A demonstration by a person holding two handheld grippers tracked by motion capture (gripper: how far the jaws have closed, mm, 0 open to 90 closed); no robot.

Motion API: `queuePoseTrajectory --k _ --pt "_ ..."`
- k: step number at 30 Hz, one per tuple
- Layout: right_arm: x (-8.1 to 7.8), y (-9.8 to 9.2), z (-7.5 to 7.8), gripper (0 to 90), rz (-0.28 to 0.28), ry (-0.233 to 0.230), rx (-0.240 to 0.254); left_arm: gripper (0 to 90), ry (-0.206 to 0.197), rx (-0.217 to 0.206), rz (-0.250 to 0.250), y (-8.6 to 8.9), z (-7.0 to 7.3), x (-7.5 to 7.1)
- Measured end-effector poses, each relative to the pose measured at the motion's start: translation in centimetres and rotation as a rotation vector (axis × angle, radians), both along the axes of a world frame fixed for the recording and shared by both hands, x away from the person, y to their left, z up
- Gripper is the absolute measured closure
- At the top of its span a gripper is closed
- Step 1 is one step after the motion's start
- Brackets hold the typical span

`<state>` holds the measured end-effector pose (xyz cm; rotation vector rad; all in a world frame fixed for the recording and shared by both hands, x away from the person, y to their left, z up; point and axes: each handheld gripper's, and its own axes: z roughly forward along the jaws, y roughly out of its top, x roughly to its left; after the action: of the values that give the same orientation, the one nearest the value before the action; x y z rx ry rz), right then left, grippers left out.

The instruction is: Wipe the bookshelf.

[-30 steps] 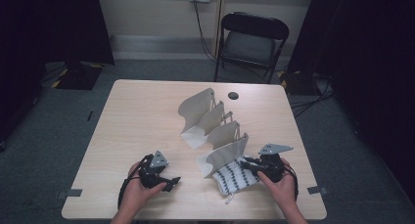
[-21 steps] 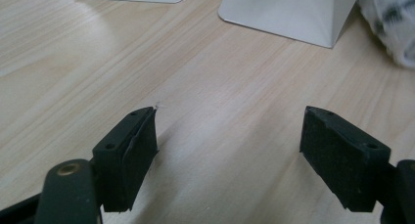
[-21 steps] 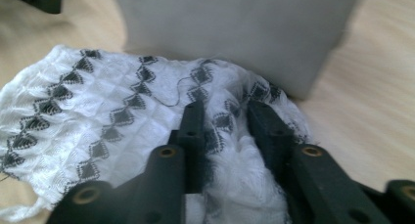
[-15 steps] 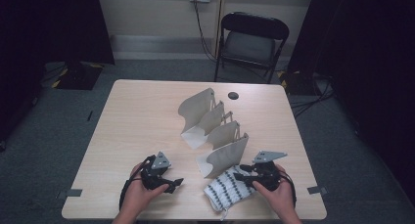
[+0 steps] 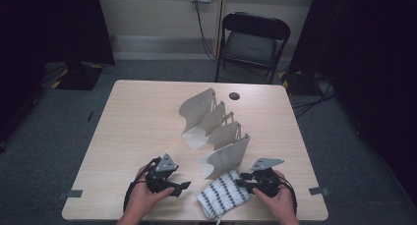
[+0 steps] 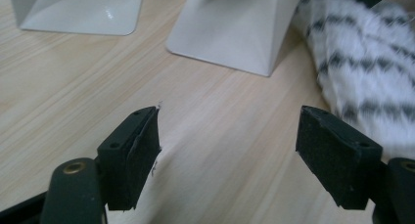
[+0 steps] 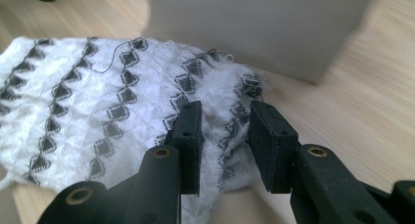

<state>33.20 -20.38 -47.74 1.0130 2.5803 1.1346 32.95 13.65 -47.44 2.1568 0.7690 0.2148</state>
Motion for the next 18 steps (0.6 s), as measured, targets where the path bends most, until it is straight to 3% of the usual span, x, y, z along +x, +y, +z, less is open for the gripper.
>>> queuePoseTrajectory --k 4,11,18 --pt "0.0 1.0 0.1 56.9 -0.005 -0.009 0.006 25.5 0.013 -0.037 -0.020 -0.6 0.3 -0.4" --pt "0.2 -1.6 1.1 51.5 -0.059 -0.046 0.031 24.9 0.013 -0.050 -0.064 -1.8 0.6 -1.0" --pt "-0.4 -0.5 0.4 49.7 -0.020 -0.041 -0.002 23.9 0.024 -0.065 -0.078 -2.7 0.7 -1.2"
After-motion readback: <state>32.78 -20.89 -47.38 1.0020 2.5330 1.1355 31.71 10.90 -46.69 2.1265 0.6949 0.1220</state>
